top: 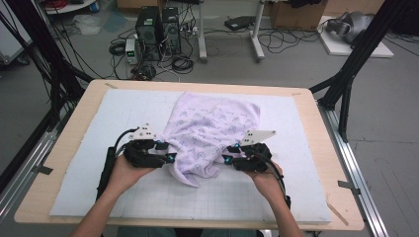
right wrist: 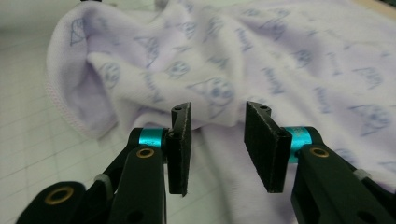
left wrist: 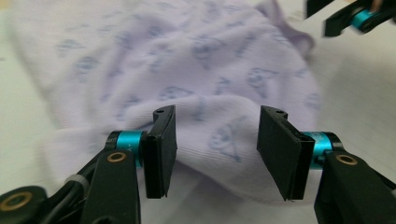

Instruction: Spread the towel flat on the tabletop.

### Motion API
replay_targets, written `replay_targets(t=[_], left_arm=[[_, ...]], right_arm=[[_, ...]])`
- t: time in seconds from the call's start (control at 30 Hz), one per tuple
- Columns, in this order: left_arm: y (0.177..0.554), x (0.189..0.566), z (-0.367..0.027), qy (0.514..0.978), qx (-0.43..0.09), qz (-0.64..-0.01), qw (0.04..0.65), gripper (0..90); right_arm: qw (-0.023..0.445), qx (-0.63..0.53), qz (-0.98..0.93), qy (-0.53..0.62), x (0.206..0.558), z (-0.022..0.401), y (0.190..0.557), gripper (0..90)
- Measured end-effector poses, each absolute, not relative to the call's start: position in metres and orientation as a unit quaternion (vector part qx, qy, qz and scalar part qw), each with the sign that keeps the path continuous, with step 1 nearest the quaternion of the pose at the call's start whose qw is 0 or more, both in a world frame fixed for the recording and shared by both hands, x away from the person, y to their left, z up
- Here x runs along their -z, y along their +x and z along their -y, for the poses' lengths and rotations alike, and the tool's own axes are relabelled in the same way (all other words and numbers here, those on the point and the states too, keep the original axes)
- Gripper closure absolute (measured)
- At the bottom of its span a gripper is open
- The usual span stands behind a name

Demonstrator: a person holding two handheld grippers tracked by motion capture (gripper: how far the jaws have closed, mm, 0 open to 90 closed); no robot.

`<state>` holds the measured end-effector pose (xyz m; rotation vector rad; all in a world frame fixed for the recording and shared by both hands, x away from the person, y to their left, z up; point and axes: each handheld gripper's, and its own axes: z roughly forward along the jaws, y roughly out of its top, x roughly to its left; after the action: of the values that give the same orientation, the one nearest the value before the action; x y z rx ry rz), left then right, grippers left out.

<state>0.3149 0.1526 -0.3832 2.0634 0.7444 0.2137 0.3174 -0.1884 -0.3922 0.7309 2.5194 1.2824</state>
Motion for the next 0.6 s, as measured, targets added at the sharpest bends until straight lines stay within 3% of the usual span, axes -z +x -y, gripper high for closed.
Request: replay_targets(t=[0.23, 0.37, 0.47, 0.6], left_arm=[[0.317, 0.416, -0.133, 0.891, -0.09, -0.268, 0.357, 52.2], [0.316, 0.432, -0.141, 0.89, -0.106, -0.273, 0.351, 74.5], [0.317, 0.431, -0.148, 0.887, -0.101, -0.278, 0.355, 86.0], [0.314, 0.428, -0.155, 0.885, -0.112, -0.279, 0.356, 89.6]], right_arm=[[0.08, -0.415, -0.877, 0.227, 0.418, 0.17, 0.307, 58.4], [0.077, -0.394, -0.889, 0.22, 0.43, 0.158, 0.306, 59.1], [0.078, -0.38, -0.896, 0.216, 0.438, 0.151, 0.307, 63.7], [0.067, -0.388, -0.895, 0.208, 0.441, 0.153, 0.31, 80.4]])
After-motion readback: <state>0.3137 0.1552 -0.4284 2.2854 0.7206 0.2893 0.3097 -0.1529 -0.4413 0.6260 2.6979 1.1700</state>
